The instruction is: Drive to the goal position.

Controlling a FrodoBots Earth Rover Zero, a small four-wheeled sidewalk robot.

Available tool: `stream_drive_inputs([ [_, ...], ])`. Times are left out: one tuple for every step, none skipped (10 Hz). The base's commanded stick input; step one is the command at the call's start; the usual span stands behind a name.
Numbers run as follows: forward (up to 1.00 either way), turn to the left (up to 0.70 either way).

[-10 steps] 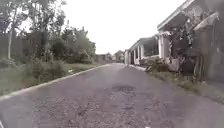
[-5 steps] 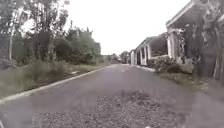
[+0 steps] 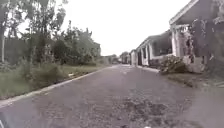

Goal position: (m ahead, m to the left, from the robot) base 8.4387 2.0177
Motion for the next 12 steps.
stream_drive_inputs([
  [1.00,0.00],
  [1.00,0.00],
  [1.00,0.00],
  [1.00,0.00],
  [1.00,0.00],
  [1.00,0.00],
  [1.00,0.00],
  [1.00,0.00],
  [1.00,0.00],
  [1.00,0.00],
  [1.00,0.00],
  [1.00,0.00],
])
